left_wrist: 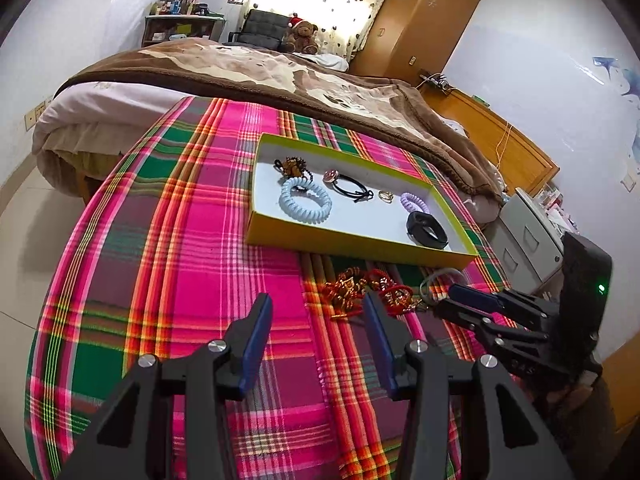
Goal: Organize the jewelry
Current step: 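Withdraw both tools and grasp the grey flower-charm hair tie with the right tool, then grasp the red beaded tassel bracelet with the left tool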
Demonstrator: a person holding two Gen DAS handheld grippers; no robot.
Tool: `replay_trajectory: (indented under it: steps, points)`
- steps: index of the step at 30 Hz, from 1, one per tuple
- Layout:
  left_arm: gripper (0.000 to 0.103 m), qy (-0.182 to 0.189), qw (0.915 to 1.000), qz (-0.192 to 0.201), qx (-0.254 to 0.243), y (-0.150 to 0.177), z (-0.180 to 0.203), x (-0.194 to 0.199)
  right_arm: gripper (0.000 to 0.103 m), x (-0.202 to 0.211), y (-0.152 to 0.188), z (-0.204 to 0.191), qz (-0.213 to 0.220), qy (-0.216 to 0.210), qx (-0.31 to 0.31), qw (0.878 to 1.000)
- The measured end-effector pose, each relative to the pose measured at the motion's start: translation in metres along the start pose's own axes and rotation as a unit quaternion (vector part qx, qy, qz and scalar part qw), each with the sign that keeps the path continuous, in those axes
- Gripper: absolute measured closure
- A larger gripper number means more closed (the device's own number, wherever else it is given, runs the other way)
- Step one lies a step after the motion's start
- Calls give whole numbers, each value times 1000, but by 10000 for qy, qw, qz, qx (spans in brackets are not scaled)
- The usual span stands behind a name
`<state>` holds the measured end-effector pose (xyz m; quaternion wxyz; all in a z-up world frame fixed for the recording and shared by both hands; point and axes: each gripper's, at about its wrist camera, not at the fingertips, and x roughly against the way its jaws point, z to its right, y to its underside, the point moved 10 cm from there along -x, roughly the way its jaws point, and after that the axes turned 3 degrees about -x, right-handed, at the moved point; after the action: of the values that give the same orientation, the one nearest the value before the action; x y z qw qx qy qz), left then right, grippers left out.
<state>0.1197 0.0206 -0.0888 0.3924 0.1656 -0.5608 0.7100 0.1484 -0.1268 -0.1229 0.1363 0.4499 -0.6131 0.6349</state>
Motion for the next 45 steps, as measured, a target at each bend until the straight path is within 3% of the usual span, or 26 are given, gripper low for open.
replay_trajectory:
  steps: [9,18,19,21,23,37,41,45]
  points:
    - [55,40,10000,-64,7,3,-1,-3,64,-18,4,12,-335,351,173,9987]
    - [55,18,9999,-138,1,4,-1,-9,64,-19,1,17,-314,377,-3,9988]
    - [55,32,9999,-141,-2,4,-1,-10,65,-19,1,17,-307,405,-2,9987]
    - [55,54,9998,-170,5,5,0,-12,85,-17,3,20,-282,545,-5,9981]
    - [55,87,9998,-201,-5,5,2,-15,85,-15,4,24,-261,547,-110,9981]
    - [55,0,9980,-519,-352,0,17,-51,85,30,-3,36,472,519,-642,9955]
    - [55,-544,9939,-642,-715,3,12,-61,85,32,-2,36,483,482,-678,9954]
    - [55,-578,9935,-644,-746,2,13,-63,85,31,0,36,491,446,-735,9951]
